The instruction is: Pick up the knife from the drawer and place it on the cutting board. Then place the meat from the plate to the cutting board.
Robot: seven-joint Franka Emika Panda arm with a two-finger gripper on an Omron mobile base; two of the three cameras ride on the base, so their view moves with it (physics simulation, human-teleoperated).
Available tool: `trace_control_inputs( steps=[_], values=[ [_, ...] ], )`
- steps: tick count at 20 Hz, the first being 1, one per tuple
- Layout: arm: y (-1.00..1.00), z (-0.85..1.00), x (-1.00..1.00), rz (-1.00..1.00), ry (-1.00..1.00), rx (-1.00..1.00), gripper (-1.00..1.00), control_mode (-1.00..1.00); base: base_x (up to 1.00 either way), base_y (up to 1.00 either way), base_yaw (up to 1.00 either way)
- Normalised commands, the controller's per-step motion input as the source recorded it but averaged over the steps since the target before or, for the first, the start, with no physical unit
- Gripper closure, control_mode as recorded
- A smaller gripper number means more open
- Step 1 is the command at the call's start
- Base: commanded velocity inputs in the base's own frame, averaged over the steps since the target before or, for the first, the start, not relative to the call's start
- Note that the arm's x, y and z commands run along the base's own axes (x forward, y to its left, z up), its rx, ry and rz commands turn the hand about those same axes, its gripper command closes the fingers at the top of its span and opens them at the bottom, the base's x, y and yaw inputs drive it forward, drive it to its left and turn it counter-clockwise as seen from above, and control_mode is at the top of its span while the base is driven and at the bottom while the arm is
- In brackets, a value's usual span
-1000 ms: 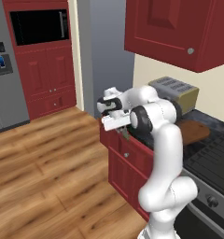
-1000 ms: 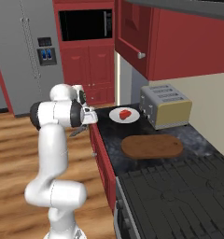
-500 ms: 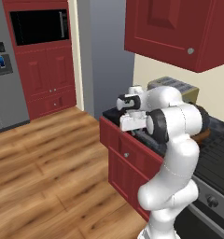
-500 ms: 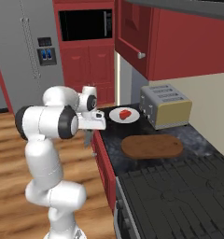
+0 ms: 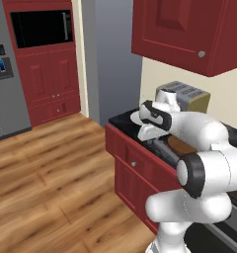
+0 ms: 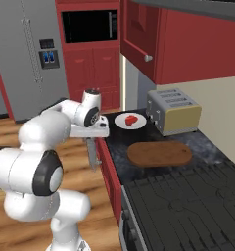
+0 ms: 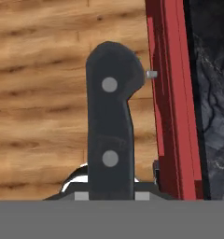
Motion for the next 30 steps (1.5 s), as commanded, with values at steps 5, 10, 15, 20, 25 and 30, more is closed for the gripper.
trace_control_inputs(
  steps=[5,10,15,20,25,30],
  values=[
    [0.02,0.50,-0.24,0.30,-0.09,-0.01,1.00,-1.00,0.00,0.00,0.00],
    [0.22,0.34,-0.32,0.04,-0.08,-0.09,1.00,-1.00,0.00,0.00,0.00],
    [0.29,0.09,0.00,-0.18,-0.01,-0.07,1.00,-1.00,0.00,0.00,0.00],
    [0.04,0.00,0.00,-0.27,0.00,-0.01,1.00,-1.00,0.00,0.00,0.00],
    [-0.08,0.00,-0.02,-0.14,-0.06,0.02,1.00,-1.00,0.00,0.00,0.00],
    [-0.16,-0.01,-0.01,-0.01,-0.13,0.09,1.00,-1.00,0.00,0.00,0.00]
  ],
)
